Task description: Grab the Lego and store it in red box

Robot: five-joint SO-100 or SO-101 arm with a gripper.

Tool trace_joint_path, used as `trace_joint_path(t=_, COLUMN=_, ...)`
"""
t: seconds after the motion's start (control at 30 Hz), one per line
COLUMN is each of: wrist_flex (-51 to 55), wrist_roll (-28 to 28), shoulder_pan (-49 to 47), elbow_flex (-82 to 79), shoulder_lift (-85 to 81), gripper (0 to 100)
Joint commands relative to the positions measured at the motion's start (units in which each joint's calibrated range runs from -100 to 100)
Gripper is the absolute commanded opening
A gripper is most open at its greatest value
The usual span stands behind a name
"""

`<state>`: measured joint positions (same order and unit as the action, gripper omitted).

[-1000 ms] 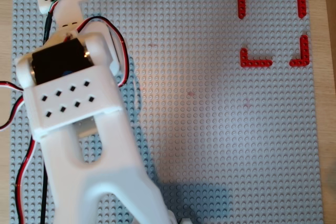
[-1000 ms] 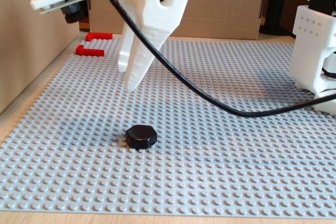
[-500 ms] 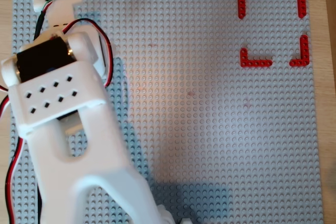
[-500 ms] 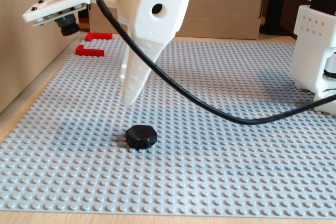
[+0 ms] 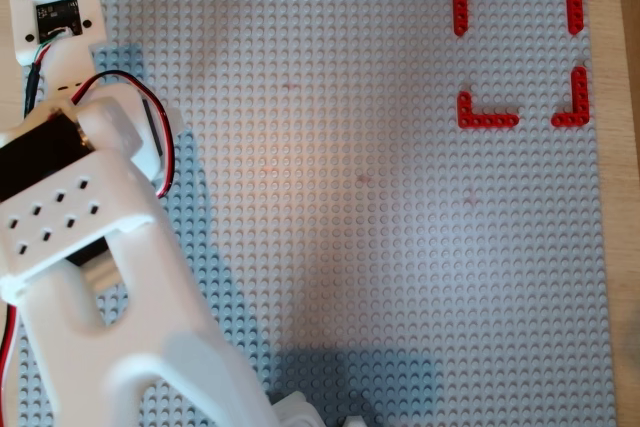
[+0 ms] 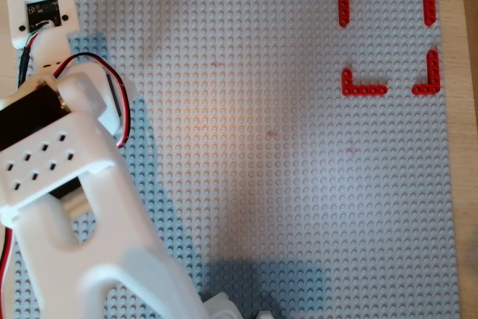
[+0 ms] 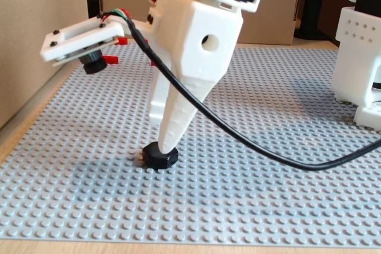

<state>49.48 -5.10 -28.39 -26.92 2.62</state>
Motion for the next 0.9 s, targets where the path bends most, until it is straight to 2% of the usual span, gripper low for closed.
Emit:
trace_joint_path(t=0.0, wrist_flex=-0.80, wrist_roll=-0.11, shoulder_pan=-0.45, elbow_flex=-0.17, shoulder_lift=-0.25, gripper=23)
trace_joint_path(t=0.13, wrist_flex=-0.62, wrist_roll=-0.26, shoulder_pan=-0.38, elbow_flex=0.65, shoulder_lift=0.77, gripper=23)
trace_joint_path(t=0.47, wrist_flex=13.76, wrist_roll=0.05, shoulder_pan=-0.38, elbow_flex=20.47, shoulder_lift=15.68, gripper=22)
trace_joint_path(t=0.67, wrist_flex=14.03, wrist_roll=0.57, shoulder_pan=-0.38, elbow_flex=24.01, shoulder_lift=17.46, gripper=22)
trace_joint_path(t=0.73, wrist_flex=14.20, wrist_roll=0.62, shoulder_pan=-0.38, elbow_flex=23.83, shoulder_lift=17.55, gripper=19)
trace_joint_path(t=0.87, wrist_flex=14.29, wrist_roll=0.57, shoulder_pan=-0.38, elbow_flex=23.74, shoulder_lift=17.55, gripper=5)
